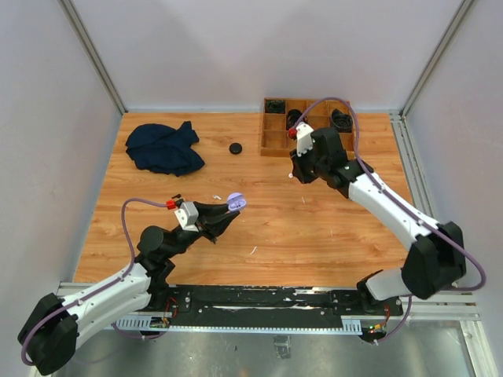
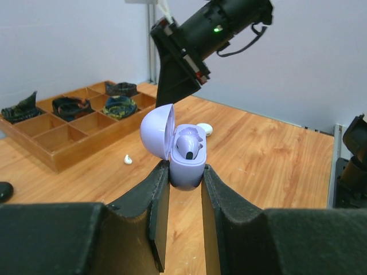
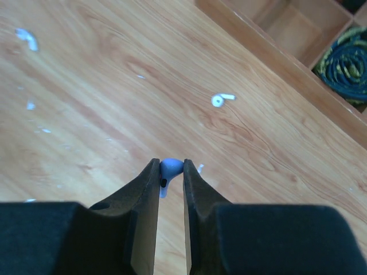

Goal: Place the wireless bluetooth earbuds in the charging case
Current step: Pick up the earbud from the center of the board, then place the earbud in the charging case, then close the charging case.

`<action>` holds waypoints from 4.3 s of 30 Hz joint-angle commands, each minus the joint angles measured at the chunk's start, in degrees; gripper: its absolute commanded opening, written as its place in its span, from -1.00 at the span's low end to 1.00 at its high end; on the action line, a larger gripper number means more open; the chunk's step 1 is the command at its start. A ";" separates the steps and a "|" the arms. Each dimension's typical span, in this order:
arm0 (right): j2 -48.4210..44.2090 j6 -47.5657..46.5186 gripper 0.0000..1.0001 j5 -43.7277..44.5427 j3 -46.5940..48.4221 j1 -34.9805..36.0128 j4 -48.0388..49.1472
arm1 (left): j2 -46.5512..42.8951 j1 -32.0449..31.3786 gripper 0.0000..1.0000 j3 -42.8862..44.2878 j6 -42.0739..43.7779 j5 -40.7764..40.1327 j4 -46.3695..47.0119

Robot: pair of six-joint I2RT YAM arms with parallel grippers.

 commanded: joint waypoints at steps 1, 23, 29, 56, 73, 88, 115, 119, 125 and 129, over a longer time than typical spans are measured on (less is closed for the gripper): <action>-8.27 3.59 -0.71 1.82 -3.09 5.48 4.14 | 0.97 0.06 -0.99 0.35 1.78 -0.97 6.60; -28.10 9.67 -0.74 6.08 -15.88 29.12 28.90 | 9.29 0.06 -0.99 5.54 -1.64 2.03 12.31; -27.46 7.95 -0.73 8.55 -18.76 32.00 36.10 | 9.80 0.06 -0.99 5.61 -2.59 3.13 12.96; -21.76 5.06 -0.71 9.27 -19.60 34.81 39.48 | 10.73 0.06 -0.99 5.56 -7.44 4.68 17.46; -21.13 2.75 -0.59 9.24 -19.33 35.07 37.17 | 10.55 0.06 -0.99 5.35 -9.61 4.48 19.01; -21.76 2.44 -0.33 7.35 -18.60 35.07 35.59 | 10.70 0.06 -0.99 4.88 -9.80 4.65 19.07; -29.72 -14.94 0.97 -25.23 -9.50 21.67 6.00 | 8.17 0.06 -0.99 8.25 0.12 19.21 5.37; -27.94 -16.13 1.00 -27.81 -8.80 21.62 5.97 | 9.50 0.04 -0.99 9.65 0.48 21.74 5.18; -24.01 -16.40 0.98 -30.75 -7.03 21.62 6.02 | 12.23 0.06 -0.99 11.06 -0.48 23.50 6.60; -22.13 -16.18 0.99 -32.99 -6.65 21.62 5.83 | 13.29 0.06 -1.00 10.56 -2.12 22.77 9.66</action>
